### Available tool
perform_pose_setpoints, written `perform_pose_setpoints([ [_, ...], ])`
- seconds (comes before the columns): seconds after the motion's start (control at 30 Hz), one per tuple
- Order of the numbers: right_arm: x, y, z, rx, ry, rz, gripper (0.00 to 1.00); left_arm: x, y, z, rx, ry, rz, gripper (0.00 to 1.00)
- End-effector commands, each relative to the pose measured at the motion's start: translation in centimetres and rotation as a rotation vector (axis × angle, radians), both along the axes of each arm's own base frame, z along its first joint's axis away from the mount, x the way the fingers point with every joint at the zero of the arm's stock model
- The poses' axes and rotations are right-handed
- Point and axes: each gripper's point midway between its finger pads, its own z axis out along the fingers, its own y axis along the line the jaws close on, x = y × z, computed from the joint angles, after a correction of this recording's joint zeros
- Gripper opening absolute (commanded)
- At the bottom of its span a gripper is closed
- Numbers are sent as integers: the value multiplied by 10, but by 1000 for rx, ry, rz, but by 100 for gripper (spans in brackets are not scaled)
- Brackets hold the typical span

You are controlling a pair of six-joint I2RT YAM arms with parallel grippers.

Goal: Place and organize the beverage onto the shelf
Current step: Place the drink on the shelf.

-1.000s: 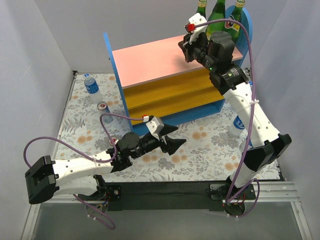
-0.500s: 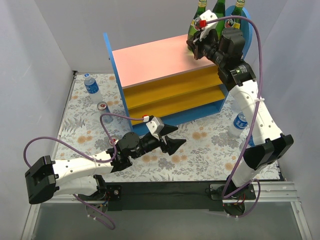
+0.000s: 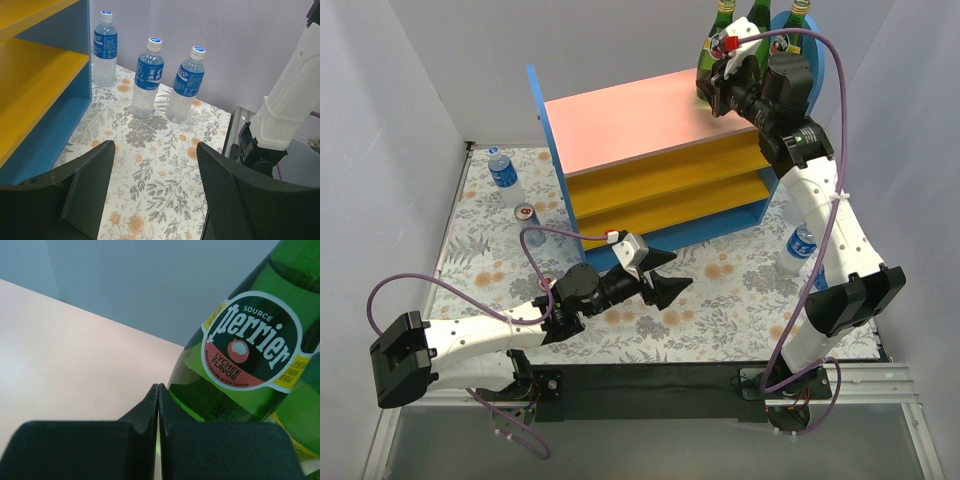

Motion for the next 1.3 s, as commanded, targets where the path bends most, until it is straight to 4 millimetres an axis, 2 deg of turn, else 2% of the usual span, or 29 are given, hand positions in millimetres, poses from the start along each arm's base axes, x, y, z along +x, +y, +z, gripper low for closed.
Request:
perform_pose_setpoints([
  [0.0,1,-7,19,22,-41,-19,1,0,2,23,-43,-22,4,65],
  [0.27,5,-14,18,21,-36,-30,1,0,2,23,-39,-23,3,65],
  [0.43,-1,-14,22,21,-47,-4,1,-1,2,24,-40,-24,0,65],
  [0.53,-24,1,28,10,-64,130,2,-1,1,25,-41,-27,-6,65],
  [0.57,-38,11,28,-4,-76,219,5,-1,1,26,-40,-28,-7,65],
  [0.63,-63,15,41,-15,-118,307,15,-1,1,26,-37,-30,-7,65],
  [0.67,-82,22,43,-34,-140,403,21,-5,-2,26,-33,-36,-35,66],
  [0.7,-101,19,54,-48,-182,429,36,-7,-2,26,-26,-40,-48,66],
  [0.77,-127,17,59,-73,-219,489,48,-9,-2,31,-27,-49,-57,67],
  [0.8,-145,10,64,-100,-236,494,57,-11,-2,27,-5,-43,-68,67],
  [0.83,-153,4,63,-116,-239,493,62,-12,-1,29,-1,-43,-71,67],
  [0.87,-177,-5,71,-128,-276,514,68,-14,1,36,-8,-46,-74,71],
  [0.9,-179,-12,57,-135,-228,507,76,-15,2,34,13,-35,-77,73],
  [0.93,-179,-28,54,-145,-220,466,79,-17,4,35,16,-29,-81,74],
  [0.97,-186,-36,48,-160,-212,468,82,-18,5,37,21,-27,-84,75],
  [1.0,-202,-47,40,-183,-183,437,85,-21,10,41,25,-18,-88,75],
  [1.07,-197,-68,8,-261,-142,335,89,-25,16,47,24,-2,-92,75],
  [1.1,-215,-78,3,-279,-149,295,92,-28,21,50,38,11,-94,75],
  [1.13,-208,-90,-32,-286,-57,237,94,-29,25,53,38,19,-89,75],
  [1.17,-204,-105,-45,-300,-25,153,95,-30,28,53,44,29,-85,75],
  [1.2,-215,-115,-54,-305,-24,100,98,-32,35,54,57,40,-79,75],
  [1.23,-209,-131,-86,-312,54,35,98,-32,39,53,64,47,-65,75],
  [1.27,-207,-145,-102,-319,91,-40,98,-33,41,51,78,53,-63,75],
])
